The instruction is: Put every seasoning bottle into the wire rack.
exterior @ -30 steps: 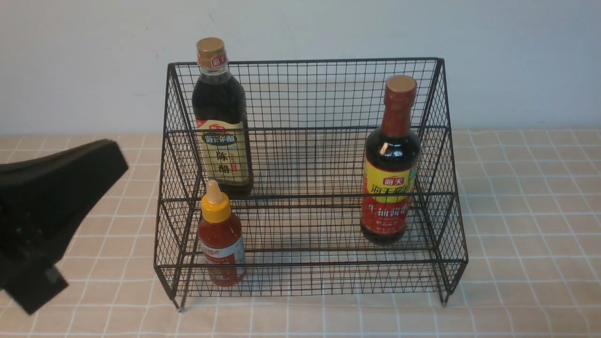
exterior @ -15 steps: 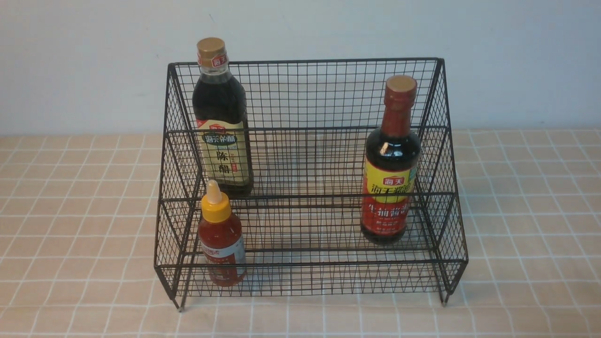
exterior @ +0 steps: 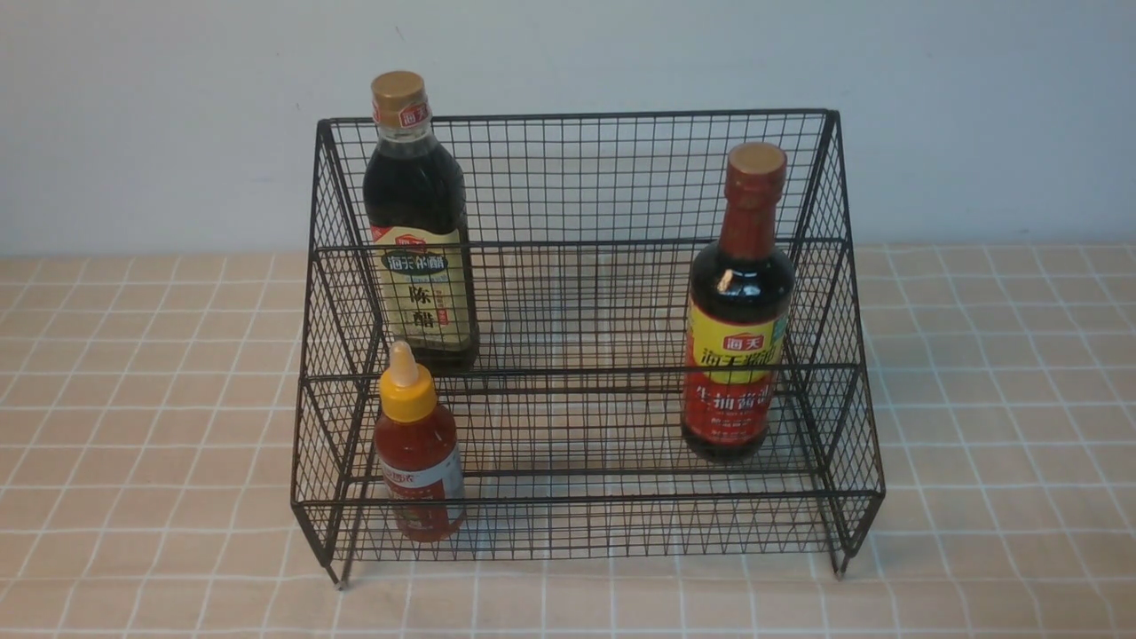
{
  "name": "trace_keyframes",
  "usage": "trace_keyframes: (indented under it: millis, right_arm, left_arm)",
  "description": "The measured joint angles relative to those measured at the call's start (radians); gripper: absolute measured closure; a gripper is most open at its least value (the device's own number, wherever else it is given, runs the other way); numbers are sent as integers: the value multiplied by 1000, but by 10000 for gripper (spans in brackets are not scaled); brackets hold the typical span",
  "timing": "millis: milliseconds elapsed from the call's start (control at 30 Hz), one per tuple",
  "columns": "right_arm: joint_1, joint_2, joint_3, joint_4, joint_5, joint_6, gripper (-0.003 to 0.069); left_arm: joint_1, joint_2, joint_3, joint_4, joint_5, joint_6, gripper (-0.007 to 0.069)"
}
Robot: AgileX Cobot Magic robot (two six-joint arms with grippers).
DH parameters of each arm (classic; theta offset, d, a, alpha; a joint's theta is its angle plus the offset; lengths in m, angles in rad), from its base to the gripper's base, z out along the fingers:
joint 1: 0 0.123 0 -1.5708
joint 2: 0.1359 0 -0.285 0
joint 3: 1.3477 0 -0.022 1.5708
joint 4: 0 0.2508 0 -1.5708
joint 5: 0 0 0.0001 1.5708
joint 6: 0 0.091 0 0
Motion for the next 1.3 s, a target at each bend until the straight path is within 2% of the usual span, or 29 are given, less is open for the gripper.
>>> trace_keyframes:
  millis: [333,600,667,900,1300]
  right_arm:
    - [0,0,0,0,0,0,673]
    - [0,0,0,0,0,0,673]
    - [0,0,0,0,0,0,673]
    - [0,0,0,0,-1,0,673]
    - [0,0,0,0,-1,0,673]
  left_arm:
    - [15,-17,11,-1,-1,7,631]
    - [196,-149,250,-90,-155,157,631]
    - [240,-186,385,-131,-241,205,631]
    - [248,-190,564,-147,-287,214,631]
    - [248,-190,580,-147,-257,213,631]
